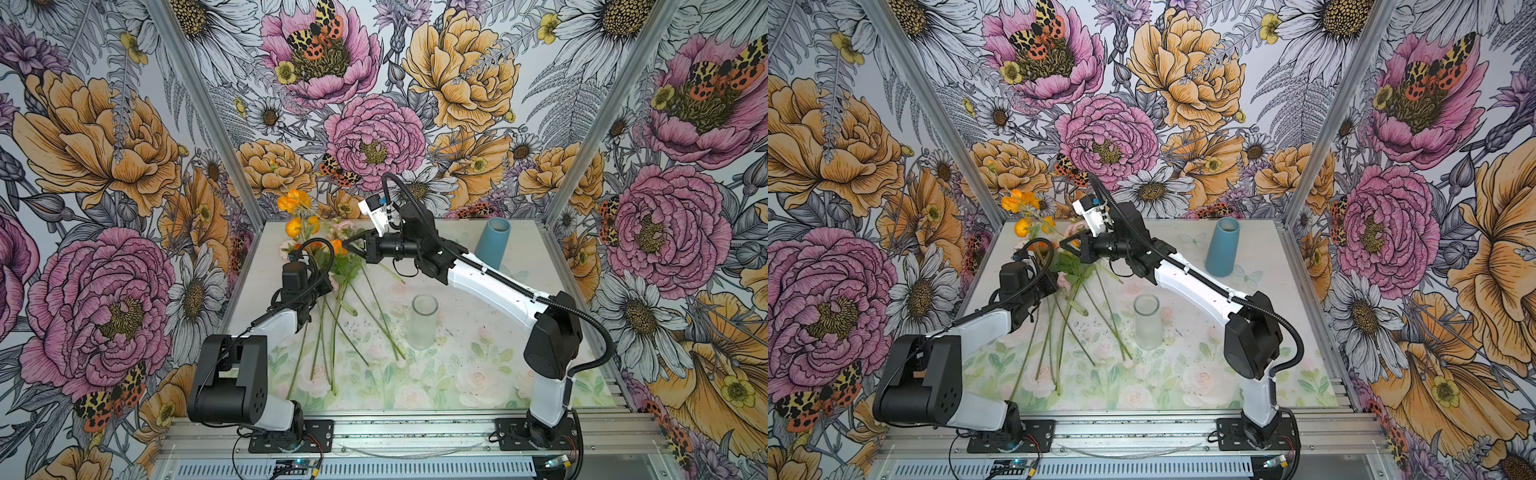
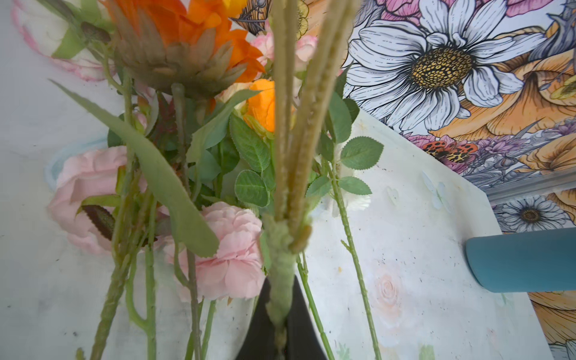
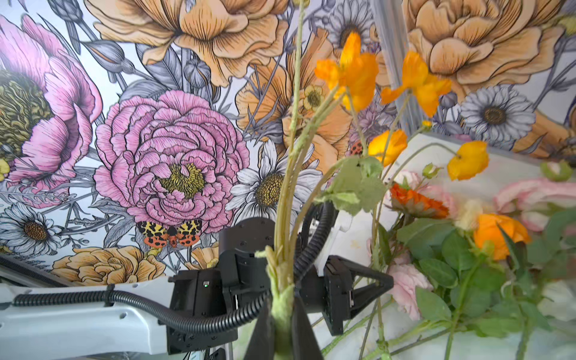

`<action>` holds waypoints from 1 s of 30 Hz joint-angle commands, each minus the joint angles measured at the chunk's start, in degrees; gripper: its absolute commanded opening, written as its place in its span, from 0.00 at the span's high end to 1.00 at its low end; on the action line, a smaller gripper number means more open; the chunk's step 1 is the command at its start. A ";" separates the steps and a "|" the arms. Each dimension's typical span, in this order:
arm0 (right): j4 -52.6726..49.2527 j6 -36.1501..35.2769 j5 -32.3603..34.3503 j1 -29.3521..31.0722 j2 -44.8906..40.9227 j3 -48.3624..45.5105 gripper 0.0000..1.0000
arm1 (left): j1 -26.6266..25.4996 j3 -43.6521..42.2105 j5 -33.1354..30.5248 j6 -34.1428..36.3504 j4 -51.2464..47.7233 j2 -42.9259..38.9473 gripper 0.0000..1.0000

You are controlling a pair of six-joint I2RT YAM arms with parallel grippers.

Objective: Arrange the flowers into the vase

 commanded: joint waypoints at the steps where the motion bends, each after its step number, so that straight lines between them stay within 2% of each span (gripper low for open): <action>1: 2.32 0.38 -1.18 -1.44 -3.43 3.86 1.00 | -0.23 2.08 -3.01 1.51 -4.26 0.38 1.00; 14: 2.14 2.01 -3.68 -4.98 -7.12 2.42 1.00 | 1.47 7.21 -10.26 -1.11 -13.64 4.49 1.00; 20: 2.18 3.69 -6.87 -5.69 -9.00 2.01 1.00 | 2.46 9.24 -11.21 -2.93 -15.47 7.72 1.00; 27: 2.21 3.37 -5.51 -6.07 -10.77 0.25 1.00 | 2.48 10.61 -7.74 -1.44 -15.07 9.06 1.00; 28: 2.23 3.48 -5.55 -6.09 -10.57 0.02 1.00 | 2.33 10.76 -6.95 -1.08 -15.05 8.90 0.95; 30: 2.23 3.48 -5.52 -6.07 -10.63 -0.73 1.00 | 2.00 10.91 -5.22 -0.35 -15.17 8.09 0.77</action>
